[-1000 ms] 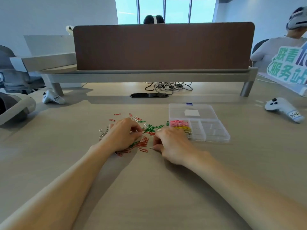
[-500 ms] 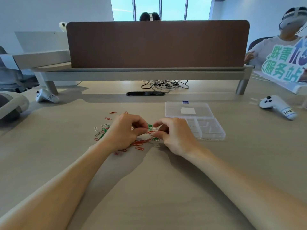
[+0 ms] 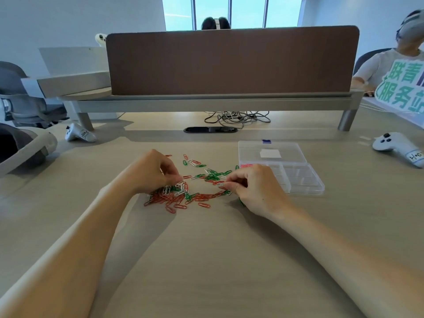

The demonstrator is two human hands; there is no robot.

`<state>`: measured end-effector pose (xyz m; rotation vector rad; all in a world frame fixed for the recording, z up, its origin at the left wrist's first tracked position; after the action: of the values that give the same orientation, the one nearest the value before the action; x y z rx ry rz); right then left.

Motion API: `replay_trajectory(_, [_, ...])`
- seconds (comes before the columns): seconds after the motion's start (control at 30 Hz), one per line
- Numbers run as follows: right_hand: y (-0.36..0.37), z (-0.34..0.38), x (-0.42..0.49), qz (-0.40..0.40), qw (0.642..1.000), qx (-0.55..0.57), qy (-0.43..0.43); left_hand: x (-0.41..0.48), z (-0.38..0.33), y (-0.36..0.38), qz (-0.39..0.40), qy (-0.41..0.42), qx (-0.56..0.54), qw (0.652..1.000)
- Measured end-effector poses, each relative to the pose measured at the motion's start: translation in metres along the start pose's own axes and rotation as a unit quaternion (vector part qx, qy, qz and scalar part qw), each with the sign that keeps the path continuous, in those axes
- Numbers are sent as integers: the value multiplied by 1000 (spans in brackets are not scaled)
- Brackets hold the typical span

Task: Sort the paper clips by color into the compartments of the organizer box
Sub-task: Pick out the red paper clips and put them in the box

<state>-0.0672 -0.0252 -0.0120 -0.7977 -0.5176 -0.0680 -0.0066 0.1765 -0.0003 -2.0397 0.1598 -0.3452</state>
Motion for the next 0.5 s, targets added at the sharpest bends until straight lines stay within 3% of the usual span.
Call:
replay_trajectory(0.2, [2, -3, 1, 9, 1000, -4, -2, -4, -3, 23, 98, 13, 53, 994])
replay_trajectory(0.4, [3, -4, 0, 18, 1000, -2, -1, -2, -5, 26, 91, 32, 76, 992])
replay_trajectory(0.5, [1, -4, 0, 13, 1000, 14, 3, -1, -14, 19, 50, 52, 49, 996])
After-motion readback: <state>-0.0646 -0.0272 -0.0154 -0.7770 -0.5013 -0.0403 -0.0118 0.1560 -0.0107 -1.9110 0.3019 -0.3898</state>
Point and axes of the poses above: each hand's wrist, its own x-axis towards the middle knuckle, its own y-axis out of the palm, z = x × y, the point moved 8 cm from there along x, towards the middle knuckle, and after that the axes turned 3 degrees about -z, right-handed, at the moved point
